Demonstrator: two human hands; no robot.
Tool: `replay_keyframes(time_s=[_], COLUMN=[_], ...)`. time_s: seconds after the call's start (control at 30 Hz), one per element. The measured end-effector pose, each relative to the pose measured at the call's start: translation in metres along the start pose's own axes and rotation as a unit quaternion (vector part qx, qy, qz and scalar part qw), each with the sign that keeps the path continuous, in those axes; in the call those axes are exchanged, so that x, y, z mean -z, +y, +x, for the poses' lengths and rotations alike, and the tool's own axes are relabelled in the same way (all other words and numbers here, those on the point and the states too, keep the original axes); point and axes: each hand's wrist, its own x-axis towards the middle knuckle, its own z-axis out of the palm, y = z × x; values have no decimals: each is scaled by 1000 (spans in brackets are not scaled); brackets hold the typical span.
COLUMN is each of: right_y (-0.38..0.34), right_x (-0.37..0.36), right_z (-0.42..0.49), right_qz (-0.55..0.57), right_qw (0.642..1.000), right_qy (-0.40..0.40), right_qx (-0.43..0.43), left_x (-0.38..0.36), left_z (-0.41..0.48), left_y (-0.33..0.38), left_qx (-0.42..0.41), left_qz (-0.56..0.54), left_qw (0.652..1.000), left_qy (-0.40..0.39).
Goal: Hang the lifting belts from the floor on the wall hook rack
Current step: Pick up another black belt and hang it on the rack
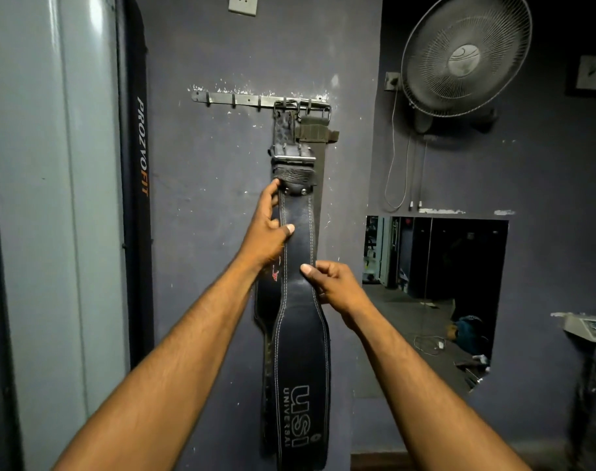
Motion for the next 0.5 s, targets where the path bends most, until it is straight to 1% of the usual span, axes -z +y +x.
replay_keyframes(time_s=[0.1, 0.17, 0.2, 0.23, 0.3, 0.33, 0.37, 0.43, 0.5], right_y=[7, 25, 33, 41, 48, 49, 50, 51, 58], right_x=[5, 7, 6, 5, 5, 7, 11, 18, 23], right_z=[-5, -15, -19, -21, -21, -24, -26, -34, -43], right_qz=[-3, -17, -22, -33, -56, -51, -33, -16, -9], right_qw=[998, 993, 993, 995, 996, 997, 997, 993, 989], right_qy=[-56, -86, -79, -55, -15, -12, -27, -83, -104], right_qx=[-34, -74, -85, -82, -64, -59, -63, -88, -105], left_x=[-3, -7, -8, -10, -15, -17, -20, -25, -29], left_z=[-1, -2, -2, -3, -4, -4, -4, -3, -1], left_y=[6, 9, 8, 7, 3, 1, 1, 0, 4], left_qx=[2, -1, 3, 5, 13, 15, 15, 11, 5], left_qz=[-24, -39, -43, -45, -48, -50, -50, -49, -52], left_qw=[998, 997, 996, 996, 996, 997, 997, 996, 995], left_qy=[55, 71, 73, 71, 67, 63, 63, 72, 80])
